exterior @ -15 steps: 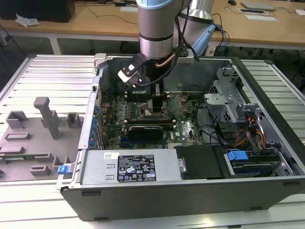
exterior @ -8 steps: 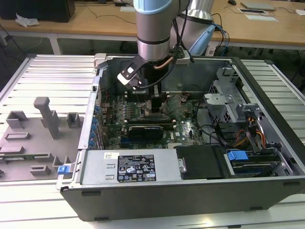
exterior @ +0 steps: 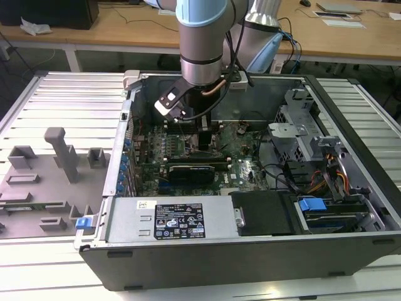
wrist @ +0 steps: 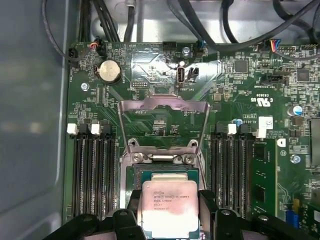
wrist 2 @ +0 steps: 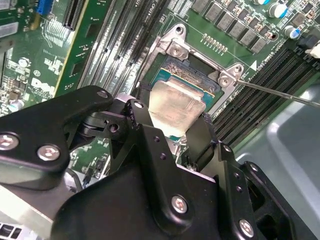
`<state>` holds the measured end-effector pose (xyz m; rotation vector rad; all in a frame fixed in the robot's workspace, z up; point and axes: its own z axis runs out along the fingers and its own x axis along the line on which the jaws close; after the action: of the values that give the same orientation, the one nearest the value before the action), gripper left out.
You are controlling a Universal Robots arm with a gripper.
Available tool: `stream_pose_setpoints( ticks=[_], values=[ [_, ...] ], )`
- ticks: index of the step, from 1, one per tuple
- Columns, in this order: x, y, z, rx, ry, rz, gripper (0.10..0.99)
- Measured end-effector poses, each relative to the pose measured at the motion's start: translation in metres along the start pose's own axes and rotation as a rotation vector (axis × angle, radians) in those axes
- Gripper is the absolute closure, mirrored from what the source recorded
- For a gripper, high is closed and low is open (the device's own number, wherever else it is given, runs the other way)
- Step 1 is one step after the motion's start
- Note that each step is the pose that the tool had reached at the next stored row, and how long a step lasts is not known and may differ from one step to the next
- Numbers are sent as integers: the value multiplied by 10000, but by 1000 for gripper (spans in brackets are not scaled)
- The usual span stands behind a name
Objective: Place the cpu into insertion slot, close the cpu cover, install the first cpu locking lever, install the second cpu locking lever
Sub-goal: 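Place the cpu into insertion slot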
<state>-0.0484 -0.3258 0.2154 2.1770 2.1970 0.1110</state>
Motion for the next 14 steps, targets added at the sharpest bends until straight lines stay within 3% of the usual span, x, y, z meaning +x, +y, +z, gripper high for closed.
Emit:
stream_pose_setpoints(
  ticks=[11,14],
  values=[
    [52,-11,131,19,-11,131,549],
    [52,-13,132,20,-17,166,549]
  ],
)
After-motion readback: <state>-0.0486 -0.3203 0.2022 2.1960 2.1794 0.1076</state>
